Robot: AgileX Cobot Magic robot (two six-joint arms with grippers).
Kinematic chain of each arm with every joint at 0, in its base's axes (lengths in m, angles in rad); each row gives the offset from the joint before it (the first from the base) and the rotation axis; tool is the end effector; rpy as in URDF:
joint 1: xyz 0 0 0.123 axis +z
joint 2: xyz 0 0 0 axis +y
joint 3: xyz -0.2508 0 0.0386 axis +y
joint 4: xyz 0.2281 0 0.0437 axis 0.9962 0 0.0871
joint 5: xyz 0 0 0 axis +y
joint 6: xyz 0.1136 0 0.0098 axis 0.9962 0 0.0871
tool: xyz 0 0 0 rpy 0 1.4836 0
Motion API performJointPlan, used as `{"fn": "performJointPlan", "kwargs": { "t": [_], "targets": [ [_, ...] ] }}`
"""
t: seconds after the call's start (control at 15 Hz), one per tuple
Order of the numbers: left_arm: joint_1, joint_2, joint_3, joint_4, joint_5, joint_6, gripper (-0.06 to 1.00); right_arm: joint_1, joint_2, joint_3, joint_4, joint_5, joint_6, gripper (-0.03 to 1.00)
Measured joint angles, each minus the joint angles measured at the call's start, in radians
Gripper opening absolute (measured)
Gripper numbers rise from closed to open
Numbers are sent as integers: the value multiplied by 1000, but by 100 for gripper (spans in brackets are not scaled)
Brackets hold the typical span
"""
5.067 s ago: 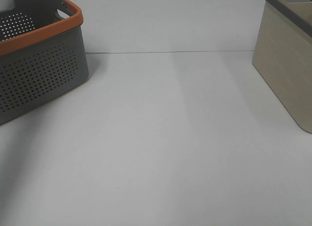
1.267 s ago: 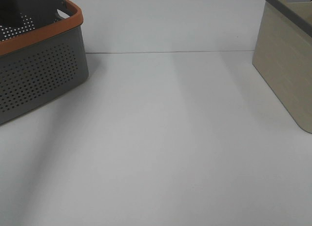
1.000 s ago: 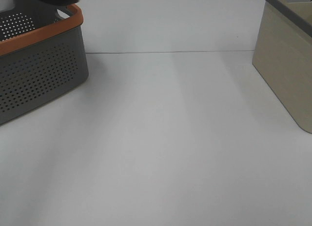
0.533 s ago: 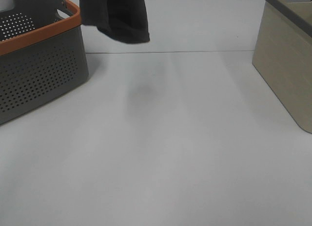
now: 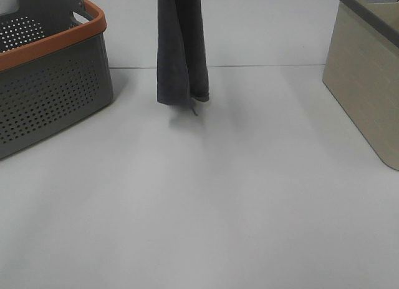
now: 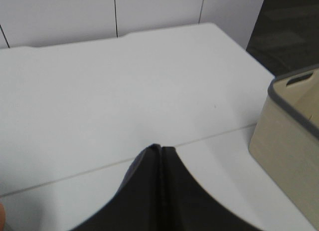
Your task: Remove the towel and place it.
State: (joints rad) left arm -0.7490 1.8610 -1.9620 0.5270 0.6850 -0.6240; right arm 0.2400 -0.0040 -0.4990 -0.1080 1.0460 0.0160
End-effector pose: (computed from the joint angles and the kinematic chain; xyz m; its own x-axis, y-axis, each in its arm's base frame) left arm 0.3394 -0.2659 0.3739 -0.3833 0.0984 -0.9183 0.3643 0.9298 -0.0524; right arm 0.0315 -0.0032 0.2590 -0.4191 -0.1418 -0.8968 -0.1714 0.9823 -0.0752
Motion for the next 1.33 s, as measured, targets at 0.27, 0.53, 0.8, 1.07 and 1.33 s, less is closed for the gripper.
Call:
{"fn": "performJointPlan", "kwargs": {
  "t": [0.27, 0.53, 0.8, 1.07, 1.33],
  "targets": [
    [-16, 8, 181, 38, -1, -122, 0, 0, 0, 0, 10, 0, 0, 76],
    [-16, 9, 249, 41, -1, -139, 0, 0, 15, -13, 108, -12, -59, 75],
    [-16, 9, 257, 38, -1, -119, 0, 0, 275, -22, 479, -367, -272, 68],
    [-16, 9, 257, 39, -1, -31, 0, 0, 569, 7, 727, -501, -595, 65],
    [-16, 9, 257, 39, -1, 25, 0, 12, 922, 8, 1217, -629, -1089, 64]
  ]
}}
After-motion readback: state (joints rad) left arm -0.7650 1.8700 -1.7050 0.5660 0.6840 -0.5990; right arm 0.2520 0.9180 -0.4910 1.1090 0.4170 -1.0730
